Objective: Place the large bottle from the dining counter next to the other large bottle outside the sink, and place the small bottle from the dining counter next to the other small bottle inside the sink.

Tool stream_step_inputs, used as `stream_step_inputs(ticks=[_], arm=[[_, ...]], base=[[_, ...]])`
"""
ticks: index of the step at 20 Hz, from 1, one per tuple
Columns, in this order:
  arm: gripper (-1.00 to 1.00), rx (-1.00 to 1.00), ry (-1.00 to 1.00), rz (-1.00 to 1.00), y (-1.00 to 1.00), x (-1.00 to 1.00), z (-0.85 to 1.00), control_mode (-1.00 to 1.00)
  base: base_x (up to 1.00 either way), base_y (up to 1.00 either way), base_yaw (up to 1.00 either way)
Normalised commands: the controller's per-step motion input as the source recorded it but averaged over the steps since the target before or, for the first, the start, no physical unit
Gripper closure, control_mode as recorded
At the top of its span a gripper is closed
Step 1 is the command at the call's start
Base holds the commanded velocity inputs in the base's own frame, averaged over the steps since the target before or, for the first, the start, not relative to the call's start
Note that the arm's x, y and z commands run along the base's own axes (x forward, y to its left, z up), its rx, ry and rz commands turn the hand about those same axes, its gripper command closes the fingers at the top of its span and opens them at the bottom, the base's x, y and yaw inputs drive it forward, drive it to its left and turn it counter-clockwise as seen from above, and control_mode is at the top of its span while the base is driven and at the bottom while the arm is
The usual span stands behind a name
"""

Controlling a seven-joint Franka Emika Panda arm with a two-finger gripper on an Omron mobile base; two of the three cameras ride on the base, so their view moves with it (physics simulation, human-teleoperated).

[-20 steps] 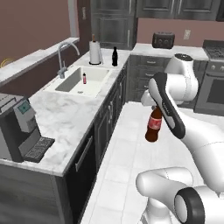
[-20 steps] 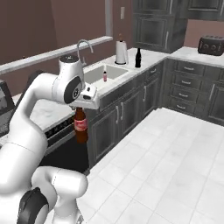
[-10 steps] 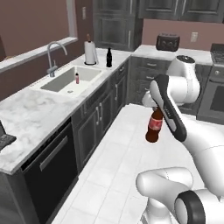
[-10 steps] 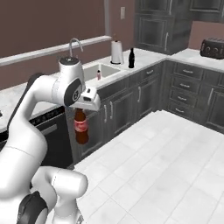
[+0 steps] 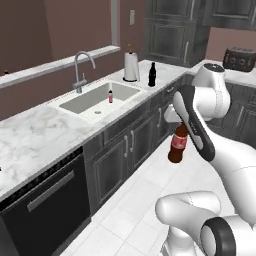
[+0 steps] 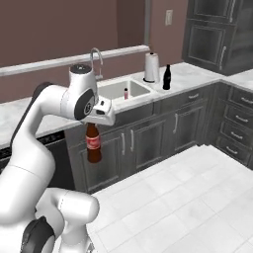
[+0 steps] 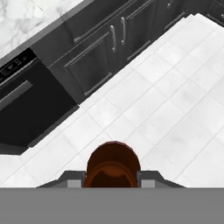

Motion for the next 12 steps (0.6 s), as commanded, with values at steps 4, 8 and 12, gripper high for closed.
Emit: stream_step_inputs(ticks=[4,8,12], arm=[[1.0,0.0,0.0,0.0,0.0,0.0,0.0,1.0],[1.0,0.0,0.0,0.0,0.0,0.0,0.0,1.0],[1.0,0.0,0.0,0.0,0.0,0.0,0.0,1.0]], base=[[0.58,-0.76,0.38],[0.34,-0.96,0.27],[0.32,-1.0,0.26]])
